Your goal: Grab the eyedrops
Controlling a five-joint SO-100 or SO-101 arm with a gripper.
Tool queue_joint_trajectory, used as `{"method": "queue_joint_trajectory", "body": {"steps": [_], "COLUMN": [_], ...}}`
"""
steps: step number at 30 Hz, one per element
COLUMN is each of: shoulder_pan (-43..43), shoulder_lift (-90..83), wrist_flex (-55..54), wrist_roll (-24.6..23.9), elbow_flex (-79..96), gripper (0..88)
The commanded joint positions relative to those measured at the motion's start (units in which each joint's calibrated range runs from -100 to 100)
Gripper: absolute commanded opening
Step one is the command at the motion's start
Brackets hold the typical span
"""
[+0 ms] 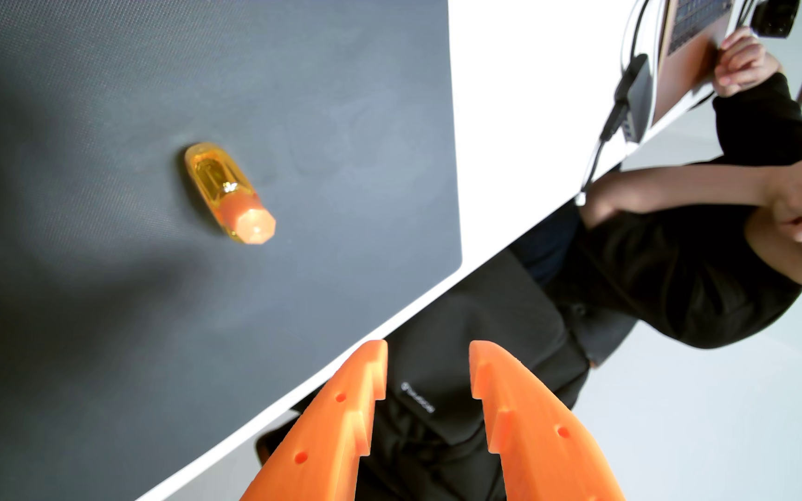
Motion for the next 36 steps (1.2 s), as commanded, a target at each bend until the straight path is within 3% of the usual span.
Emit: {"method": "queue_joint_trajectory", "body": {"steps": [1, 36], "shoulder_pan": [0.3, -1.7], "shoulder_lift": [-1.9, -2.7], "wrist_flex": [-0.8, -2.4], "wrist_roll": [-0.2, -0.1], "elbow_flex": [-0.1, -1.2], "gripper": [10.3, 10.3]}}
